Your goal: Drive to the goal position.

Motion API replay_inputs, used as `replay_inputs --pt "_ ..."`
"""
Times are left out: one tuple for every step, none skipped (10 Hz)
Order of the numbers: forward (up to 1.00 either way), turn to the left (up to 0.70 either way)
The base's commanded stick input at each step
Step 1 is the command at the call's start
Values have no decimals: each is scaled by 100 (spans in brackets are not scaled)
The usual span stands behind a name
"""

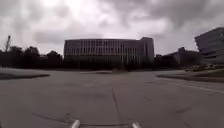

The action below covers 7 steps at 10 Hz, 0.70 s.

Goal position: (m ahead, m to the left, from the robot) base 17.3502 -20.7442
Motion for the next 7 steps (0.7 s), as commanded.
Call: replay_inputs --pt "100 0" --pt "100 0" --pt "100 0" --pt "100 0" --pt "100 0" --pt "100 0" --pt "100 0"
